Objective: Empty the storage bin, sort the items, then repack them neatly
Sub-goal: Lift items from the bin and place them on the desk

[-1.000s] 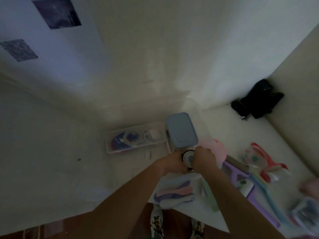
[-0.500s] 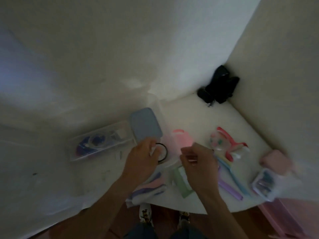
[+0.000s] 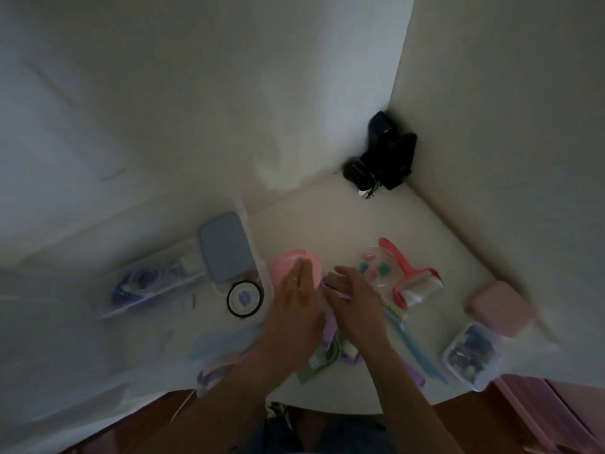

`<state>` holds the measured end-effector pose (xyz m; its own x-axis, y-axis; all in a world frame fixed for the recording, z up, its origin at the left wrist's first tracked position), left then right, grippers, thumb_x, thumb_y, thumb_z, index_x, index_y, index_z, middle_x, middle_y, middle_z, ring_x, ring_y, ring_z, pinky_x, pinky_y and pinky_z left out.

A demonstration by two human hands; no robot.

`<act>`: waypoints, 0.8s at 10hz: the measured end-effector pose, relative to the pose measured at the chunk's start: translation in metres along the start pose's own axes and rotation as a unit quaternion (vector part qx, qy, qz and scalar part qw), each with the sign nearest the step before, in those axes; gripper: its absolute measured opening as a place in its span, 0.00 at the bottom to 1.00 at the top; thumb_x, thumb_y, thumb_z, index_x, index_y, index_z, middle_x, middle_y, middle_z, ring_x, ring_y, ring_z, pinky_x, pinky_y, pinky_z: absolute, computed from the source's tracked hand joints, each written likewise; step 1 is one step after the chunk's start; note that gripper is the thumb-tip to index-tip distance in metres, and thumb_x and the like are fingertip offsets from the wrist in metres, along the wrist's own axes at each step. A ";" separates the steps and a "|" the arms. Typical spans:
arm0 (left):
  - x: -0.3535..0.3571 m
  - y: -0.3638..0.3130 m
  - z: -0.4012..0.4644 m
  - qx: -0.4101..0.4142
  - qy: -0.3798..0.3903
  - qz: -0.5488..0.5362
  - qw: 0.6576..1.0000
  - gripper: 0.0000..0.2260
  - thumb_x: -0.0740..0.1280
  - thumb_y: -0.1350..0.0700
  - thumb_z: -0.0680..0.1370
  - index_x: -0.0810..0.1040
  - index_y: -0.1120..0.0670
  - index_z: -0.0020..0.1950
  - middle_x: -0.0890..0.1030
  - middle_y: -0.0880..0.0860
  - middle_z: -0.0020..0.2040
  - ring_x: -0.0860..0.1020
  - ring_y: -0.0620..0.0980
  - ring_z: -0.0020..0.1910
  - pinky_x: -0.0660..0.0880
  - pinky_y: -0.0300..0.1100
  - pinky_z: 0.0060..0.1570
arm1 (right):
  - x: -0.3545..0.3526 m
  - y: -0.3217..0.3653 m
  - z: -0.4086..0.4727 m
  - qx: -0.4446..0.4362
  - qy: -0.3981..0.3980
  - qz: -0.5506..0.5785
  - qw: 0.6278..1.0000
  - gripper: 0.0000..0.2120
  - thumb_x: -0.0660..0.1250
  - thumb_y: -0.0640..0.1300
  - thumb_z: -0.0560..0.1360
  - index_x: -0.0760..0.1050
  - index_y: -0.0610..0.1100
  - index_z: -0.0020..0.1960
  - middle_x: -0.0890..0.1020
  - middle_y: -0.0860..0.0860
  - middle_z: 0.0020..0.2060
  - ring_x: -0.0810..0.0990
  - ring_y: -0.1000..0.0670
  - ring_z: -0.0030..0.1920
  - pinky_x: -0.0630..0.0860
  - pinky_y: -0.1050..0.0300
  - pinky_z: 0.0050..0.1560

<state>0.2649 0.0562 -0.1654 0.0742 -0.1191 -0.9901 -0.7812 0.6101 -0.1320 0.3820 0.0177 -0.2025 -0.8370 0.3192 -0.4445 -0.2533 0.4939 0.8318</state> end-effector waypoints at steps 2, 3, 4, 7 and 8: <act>0.117 0.041 0.019 -0.264 0.173 -0.137 0.939 0.21 0.54 0.57 0.80 0.83 0.48 0.36 0.79 0.43 0.34 0.79 0.43 0.34 0.76 0.36 0.41 | 0.069 -0.004 0.106 -0.052 0.189 -0.180 0.964 0.29 0.65 0.50 0.78 0.60 0.45 0.76 0.73 0.40 0.67 0.73 0.39 0.66 0.69 0.49 0.65; 0.115 0.070 0.012 -0.562 -0.065 -0.445 0.694 0.08 0.57 0.42 0.81 0.73 0.40 0.45 0.72 0.38 0.37 0.71 0.34 0.32 0.69 0.27 0.33 | 0.090 -0.013 0.125 -0.055 0.238 -0.198 0.949 0.28 0.66 0.46 0.77 0.62 0.43 0.74 0.74 0.40 0.66 0.74 0.39 0.65 0.70 0.51 0.62; 0.123 0.054 0.023 -0.563 -0.014 -0.540 0.626 0.15 0.58 0.52 0.83 0.70 0.57 0.67 0.75 0.54 0.58 0.76 0.53 0.52 0.73 0.42 0.50 | 0.076 -0.013 0.133 -0.061 0.199 -0.133 0.969 0.27 0.71 0.43 0.71 0.68 0.43 0.68 0.78 0.41 0.60 0.78 0.39 0.59 0.75 0.47 0.59; -0.045 0.017 0.035 -0.310 -0.140 -0.674 0.656 0.23 0.62 0.54 0.83 0.62 0.48 0.77 0.69 0.47 0.72 0.76 0.41 0.59 0.76 0.44 0.62 | -0.061 0.109 0.079 -0.084 0.050 0.085 0.992 0.24 0.75 0.44 0.71 0.75 0.46 0.66 0.81 0.45 0.56 0.81 0.45 0.49 0.76 0.58 0.43; -0.109 0.071 -0.003 -0.279 -0.182 -0.580 0.744 0.20 0.64 0.53 0.82 0.68 0.49 0.74 0.76 0.47 0.65 0.77 0.30 0.48 0.76 0.34 0.54 | -0.041 0.180 0.033 -0.155 0.099 0.084 0.979 0.20 0.74 0.45 0.72 0.78 0.46 0.63 0.82 0.47 0.53 0.82 0.47 0.49 0.78 0.54 0.48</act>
<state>0.1992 0.1107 -0.0663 0.9818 -0.0303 -0.1876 -0.1900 -0.1698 -0.9670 0.3865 0.1209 -0.0455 -0.9490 0.1974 -0.2457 -0.2138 0.1695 0.9621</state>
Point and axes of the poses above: each hand's wrist, its own z-axis towards the middle knuckle, its own x-axis out of the palm, y = z × x, the point moved 7 cm from there along z, towards the middle knuckle
